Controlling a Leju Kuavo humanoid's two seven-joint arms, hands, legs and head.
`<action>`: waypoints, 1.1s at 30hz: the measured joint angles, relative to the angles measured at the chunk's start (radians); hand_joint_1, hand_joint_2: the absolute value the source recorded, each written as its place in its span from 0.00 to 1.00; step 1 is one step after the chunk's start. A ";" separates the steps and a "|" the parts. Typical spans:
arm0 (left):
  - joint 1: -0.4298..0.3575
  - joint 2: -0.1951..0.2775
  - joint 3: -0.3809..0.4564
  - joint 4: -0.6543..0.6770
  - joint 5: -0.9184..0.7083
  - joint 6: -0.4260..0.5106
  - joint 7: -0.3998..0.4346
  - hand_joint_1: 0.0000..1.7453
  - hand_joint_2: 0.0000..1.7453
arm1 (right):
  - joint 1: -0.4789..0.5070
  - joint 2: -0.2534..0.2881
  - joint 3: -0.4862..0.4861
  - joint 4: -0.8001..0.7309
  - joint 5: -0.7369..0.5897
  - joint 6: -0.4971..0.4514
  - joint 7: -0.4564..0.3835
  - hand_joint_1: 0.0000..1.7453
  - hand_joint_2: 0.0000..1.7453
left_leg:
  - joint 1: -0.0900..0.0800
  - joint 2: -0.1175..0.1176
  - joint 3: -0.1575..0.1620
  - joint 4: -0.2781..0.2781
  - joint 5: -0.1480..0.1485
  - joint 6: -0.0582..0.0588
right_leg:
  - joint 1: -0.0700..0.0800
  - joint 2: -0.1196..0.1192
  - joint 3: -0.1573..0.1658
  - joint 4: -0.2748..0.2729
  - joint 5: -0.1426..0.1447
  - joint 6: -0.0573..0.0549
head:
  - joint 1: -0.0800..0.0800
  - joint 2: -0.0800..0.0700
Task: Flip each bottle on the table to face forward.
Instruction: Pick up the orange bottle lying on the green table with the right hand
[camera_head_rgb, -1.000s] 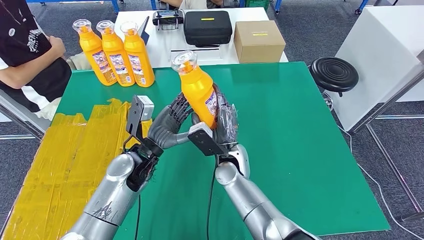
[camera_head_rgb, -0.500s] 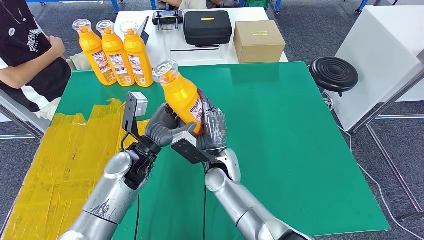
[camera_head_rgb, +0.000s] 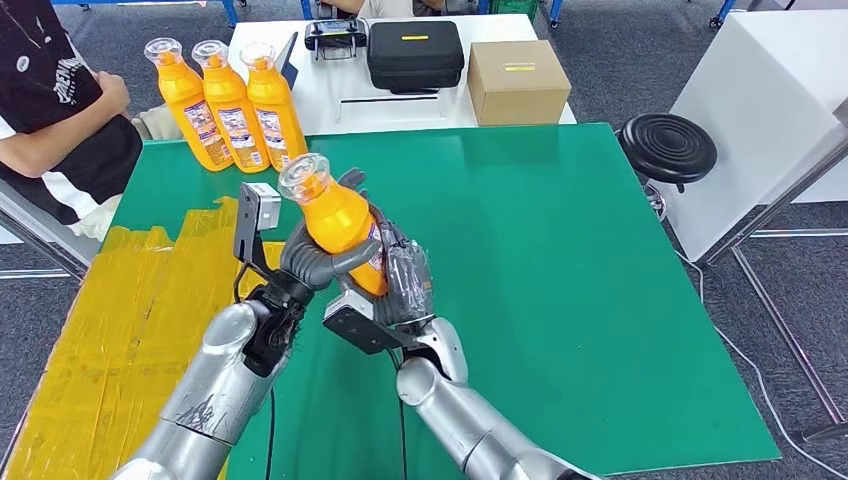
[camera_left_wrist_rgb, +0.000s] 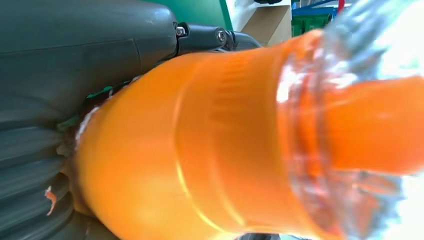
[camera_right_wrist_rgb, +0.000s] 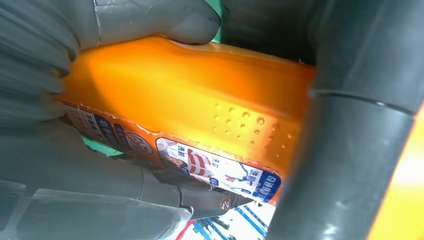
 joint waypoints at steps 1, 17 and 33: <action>0.000 0.000 0.002 0.001 0.000 0.000 -0.001 0.00 1.00 | 0.001 0.000 0.003 0.003 -0.002 0.001 0.000 1.00 1.00 | 0.000 0.000 0.000 0.000 0.000 0.000 | 0.000 0.000 0.000 0.000 0.000 0.000 | 0.000 0.000; 0.014 0.000 0.023 0.005 0.003 0.001 -0.001 0.00 1.00 | 0.001 0.002 0.043 0.021 -0.041 0.042 -0.009 1.00 1.00 | 0.000 0.000 0.000 0.000 0.000 0.000 | 0.000 0.000 0.000 0.000 0.000 0.000 | 0.000 0.000; 0.020 0.000 0.039 0.003 0.021 -0.012 -0.004 0.00 1.00 | 0.013 -0.043 0.066 -0.060 -0.129 0.186 -0.027 1.00 1.00 | 0.000 0.000 0.000 0.000 0.000 0.000 | 0.000 0.000 0.000 0.000 0.000 0.000 | 0.000 0.000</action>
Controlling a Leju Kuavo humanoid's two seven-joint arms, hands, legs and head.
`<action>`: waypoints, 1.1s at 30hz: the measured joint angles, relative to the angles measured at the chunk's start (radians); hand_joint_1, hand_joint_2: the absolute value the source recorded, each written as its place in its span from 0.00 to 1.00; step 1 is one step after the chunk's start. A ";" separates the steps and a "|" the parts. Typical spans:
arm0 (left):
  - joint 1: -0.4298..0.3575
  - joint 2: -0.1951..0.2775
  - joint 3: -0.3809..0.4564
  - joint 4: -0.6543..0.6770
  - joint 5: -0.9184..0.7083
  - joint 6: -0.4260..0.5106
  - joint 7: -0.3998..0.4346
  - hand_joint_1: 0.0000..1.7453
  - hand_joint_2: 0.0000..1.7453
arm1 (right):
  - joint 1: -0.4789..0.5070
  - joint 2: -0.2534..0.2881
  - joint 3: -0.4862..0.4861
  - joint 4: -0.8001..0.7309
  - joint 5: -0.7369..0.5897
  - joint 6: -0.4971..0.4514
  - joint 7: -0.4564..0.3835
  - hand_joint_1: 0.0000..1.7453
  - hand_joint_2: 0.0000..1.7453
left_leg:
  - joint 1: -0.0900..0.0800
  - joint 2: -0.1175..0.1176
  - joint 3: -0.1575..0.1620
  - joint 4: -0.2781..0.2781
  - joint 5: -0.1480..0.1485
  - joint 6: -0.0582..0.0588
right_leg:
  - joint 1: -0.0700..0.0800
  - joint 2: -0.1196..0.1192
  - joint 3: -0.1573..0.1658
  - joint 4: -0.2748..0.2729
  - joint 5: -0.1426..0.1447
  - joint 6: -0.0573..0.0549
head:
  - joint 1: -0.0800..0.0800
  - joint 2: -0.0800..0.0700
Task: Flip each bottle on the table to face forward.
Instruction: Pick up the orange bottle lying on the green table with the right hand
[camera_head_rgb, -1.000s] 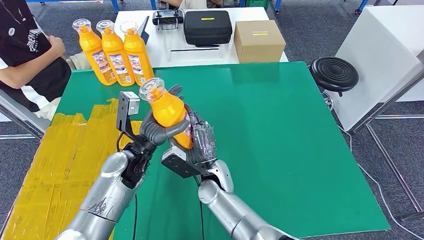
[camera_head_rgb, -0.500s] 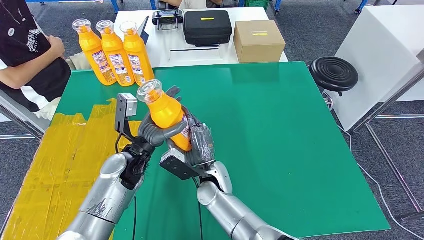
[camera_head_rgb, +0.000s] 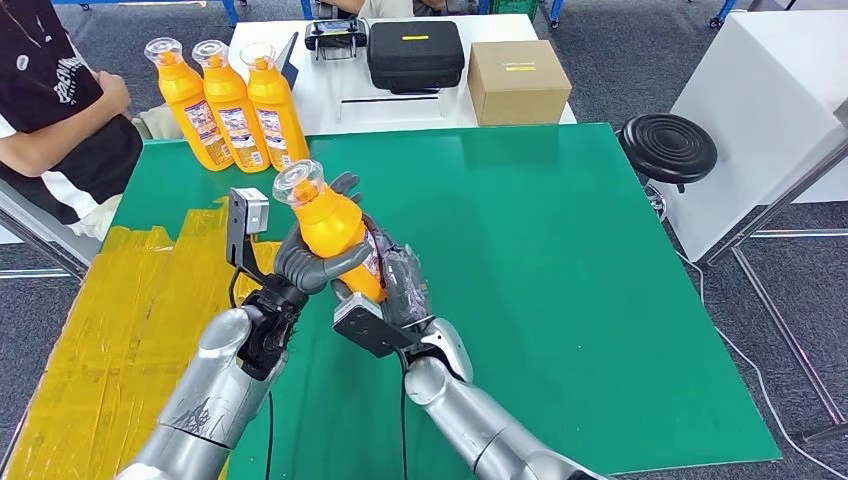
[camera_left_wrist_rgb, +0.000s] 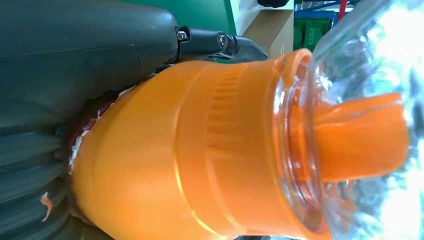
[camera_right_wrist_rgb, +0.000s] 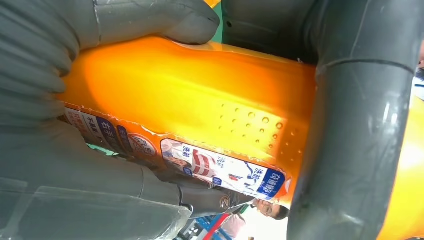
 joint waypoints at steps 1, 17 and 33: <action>0.000 0.000 0.000 -0.001 0.000 0.000 0.000 0.00 1.00 | 0.001 -0.001 0.001 -0.003 0.000 0.000 0.000 1.00 1.00 | 0.000 0.000 0.000 0.000 0.000 0.000 | 0.000 0.000 0.000 0.000 0.000 0.000 | 0.000 0.000; 0.016 0.007 0.000 -0.022 0.001 0.004 0.000 1.00 1.00 | 0.009 -0.006 0.007 -0.019 -0.001 0.009 -0.003 1.00 1.00 | 0.000 0.000 0.000 0.000 0.000 0.000 | 0.000 0.000 0.000 0.000 0.000 0.000 | 0.000 0.000; 0.027 0.009 0.004 -0.035 0.000 0.007 -0.003 1.00 1.00 | 0.009 -0.006 0.020 -0.020 0.000 0.007 -0.008 1.00 1.00 | 0.000 0.000 0.000 0.000 0.000 0.000 | 0.000 0.000 0.000 0.000 0.000 0.000 | 0.000 0.000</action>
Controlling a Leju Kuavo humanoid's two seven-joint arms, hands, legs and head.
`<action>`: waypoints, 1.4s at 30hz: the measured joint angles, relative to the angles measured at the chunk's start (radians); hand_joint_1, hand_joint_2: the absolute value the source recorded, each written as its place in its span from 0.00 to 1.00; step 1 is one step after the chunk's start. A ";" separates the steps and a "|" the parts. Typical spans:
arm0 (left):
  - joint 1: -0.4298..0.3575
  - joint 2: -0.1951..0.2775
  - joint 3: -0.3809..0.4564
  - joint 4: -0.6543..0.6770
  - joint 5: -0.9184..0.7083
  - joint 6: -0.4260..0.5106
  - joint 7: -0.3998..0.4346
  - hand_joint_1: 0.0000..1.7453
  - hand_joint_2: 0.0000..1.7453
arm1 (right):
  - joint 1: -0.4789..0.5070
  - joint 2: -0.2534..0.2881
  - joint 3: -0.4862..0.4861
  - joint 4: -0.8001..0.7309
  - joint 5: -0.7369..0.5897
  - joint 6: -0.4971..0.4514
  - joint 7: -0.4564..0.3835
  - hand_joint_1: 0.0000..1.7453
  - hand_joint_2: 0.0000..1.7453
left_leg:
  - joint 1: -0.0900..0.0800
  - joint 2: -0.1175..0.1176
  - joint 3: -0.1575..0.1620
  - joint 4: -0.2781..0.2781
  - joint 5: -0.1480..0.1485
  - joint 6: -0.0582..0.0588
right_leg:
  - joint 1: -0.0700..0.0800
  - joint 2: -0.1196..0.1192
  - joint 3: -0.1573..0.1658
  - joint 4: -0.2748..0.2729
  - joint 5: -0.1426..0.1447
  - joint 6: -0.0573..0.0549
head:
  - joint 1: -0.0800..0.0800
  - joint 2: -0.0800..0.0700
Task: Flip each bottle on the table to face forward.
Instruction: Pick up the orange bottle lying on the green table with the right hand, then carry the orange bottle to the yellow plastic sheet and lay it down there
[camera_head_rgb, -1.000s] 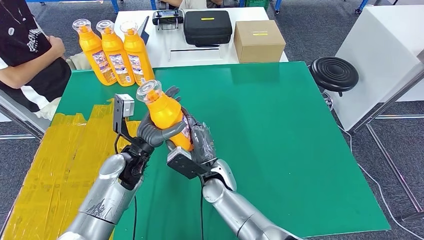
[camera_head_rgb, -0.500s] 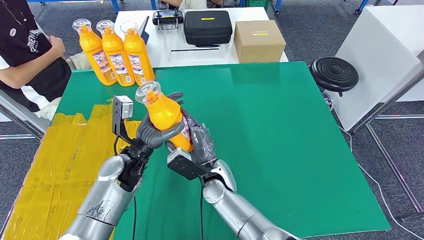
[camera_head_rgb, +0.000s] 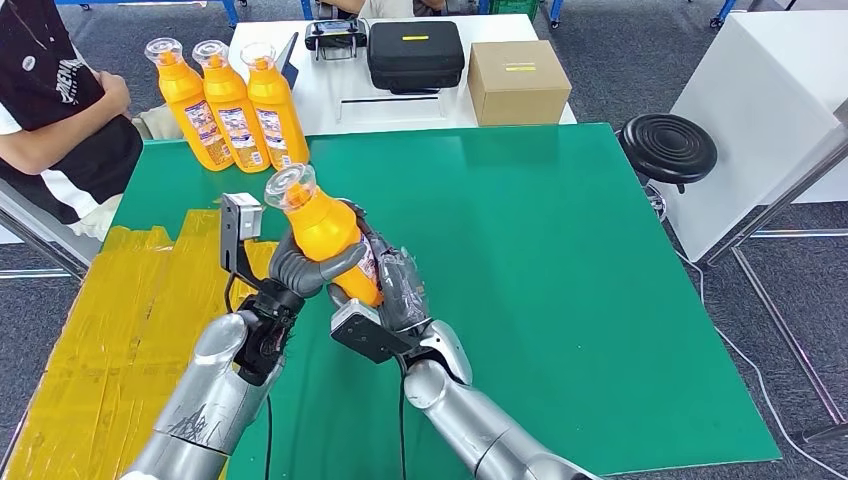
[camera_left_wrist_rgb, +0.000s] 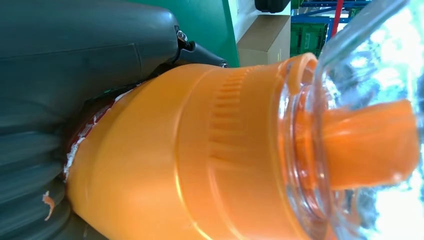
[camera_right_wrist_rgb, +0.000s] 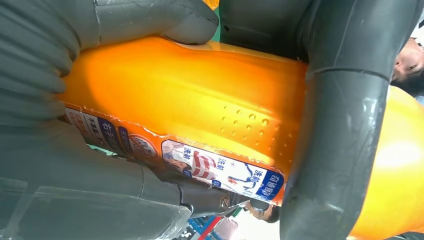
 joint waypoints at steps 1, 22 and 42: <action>0.000 0.000 0.000 0.000 0.000 0.000 0.000 1.00 1.00 | 0.000 0.000 0.000 0.000 0.000 0.000 0.000 1.00 1.00 | 0.000 0.000 0.000 0.000 0.000 0.000 | 0.000 0.000 0.000 0.000 0.000 0.000 | 0.000 0.000; 0.000 0.001 0.006 0.000 0.024 -0.004 -0.004 1.00 1.00 | 0.014 0.000 0.007 -0.022 0.021 -0.028 0.009 0.00 1.00 | 0.000 0.000 0.000 0.000 0.000 0.000 | 0.000 0.000 0.000 0.000 0.000 0.000 | 0.000 0.000; 0.007 0.005 0.033 -0.005 0.021 -0.010 -0.030 1.00 1.00 | 0.054 -0.008 0.011 -0.112 0.067 -0.012 0.033 0.00 1.00 | 0.000 0.000 0.000 0.000 0.000 0.000 | 0.000 0.000 0.000 0.000 0.000 0.000 | 0.000 0.000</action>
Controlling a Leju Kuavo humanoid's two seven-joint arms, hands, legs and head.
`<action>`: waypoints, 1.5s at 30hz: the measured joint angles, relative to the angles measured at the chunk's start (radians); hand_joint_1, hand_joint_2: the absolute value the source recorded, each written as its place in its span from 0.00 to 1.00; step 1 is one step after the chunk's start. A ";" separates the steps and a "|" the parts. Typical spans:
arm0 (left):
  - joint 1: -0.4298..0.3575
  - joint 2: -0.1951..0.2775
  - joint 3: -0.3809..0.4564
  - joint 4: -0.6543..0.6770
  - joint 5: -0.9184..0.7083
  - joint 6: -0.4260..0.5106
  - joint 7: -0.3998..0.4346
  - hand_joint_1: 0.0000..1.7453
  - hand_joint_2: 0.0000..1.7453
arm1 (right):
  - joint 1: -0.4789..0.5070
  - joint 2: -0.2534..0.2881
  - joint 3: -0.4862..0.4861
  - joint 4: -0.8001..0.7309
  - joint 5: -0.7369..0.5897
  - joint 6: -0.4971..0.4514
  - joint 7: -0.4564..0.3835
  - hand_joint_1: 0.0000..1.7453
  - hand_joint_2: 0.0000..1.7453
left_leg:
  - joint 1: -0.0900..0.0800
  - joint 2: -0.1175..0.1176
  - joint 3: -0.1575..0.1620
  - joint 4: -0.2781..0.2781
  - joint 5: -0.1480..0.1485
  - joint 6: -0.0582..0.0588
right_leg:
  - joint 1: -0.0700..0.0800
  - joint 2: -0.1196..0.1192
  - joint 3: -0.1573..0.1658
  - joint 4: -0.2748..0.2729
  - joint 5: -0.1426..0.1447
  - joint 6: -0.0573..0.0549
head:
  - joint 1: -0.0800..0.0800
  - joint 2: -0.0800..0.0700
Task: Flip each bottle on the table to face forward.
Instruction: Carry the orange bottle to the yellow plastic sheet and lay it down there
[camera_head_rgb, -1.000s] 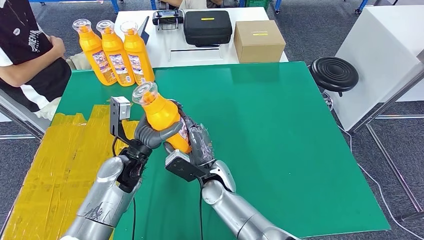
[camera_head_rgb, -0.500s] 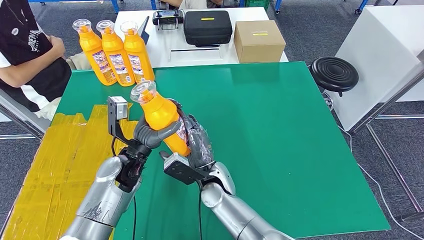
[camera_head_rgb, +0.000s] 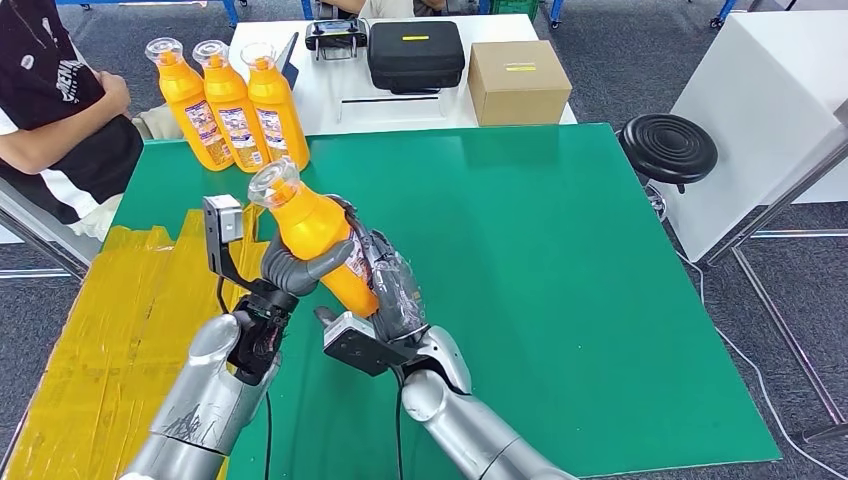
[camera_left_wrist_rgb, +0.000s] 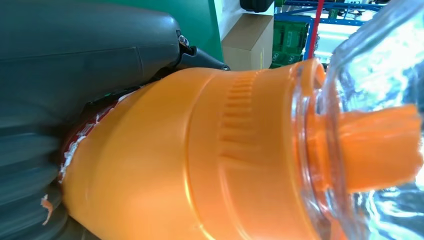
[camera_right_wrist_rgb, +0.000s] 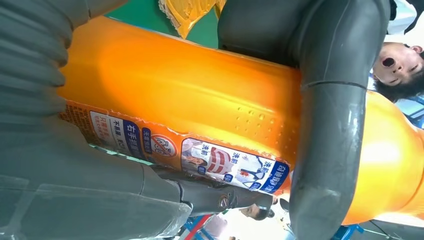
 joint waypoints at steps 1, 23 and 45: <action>0.000 0.000 0.001 0.000 0.000 -0.001 0.000 1.00 1.00 | 0.002 -0.002 0.000 -0.007 0.002 0.000 0.001 0.00 1.00 | 0.000 0.000 0.000 0.000 0.000 0.000 | 0.000 0.000 0.000 0.000 0.000 0.000 | 0.000 0.000; 0.004 -0.001 0.029 0.009 -0.009 -0.001 -0.012 1.00 1.00 | 0.062 -0.043 0.019 -0.163 0.062 -0.004 -0.004 0.00 1.00 | 0.000 0.002 0.000 0.000 0.000 0.000 | 0.000 0.001 0.000 0.000 0.000 0.000 | 0.000 0.000; 0.006 0.006 0.092 0.063 -0.053 0.035 -0.038 1.00 1.00 | 0.100 -0.100 0.049 -0.376 0.128 -0.071 -0.003 0.00 1.00 | 0.000 0.000 0.000 0.000 0.000 0.000 | 0.000 0.000 -0.001 0.000 0.000 0.000 | 0.000 0.000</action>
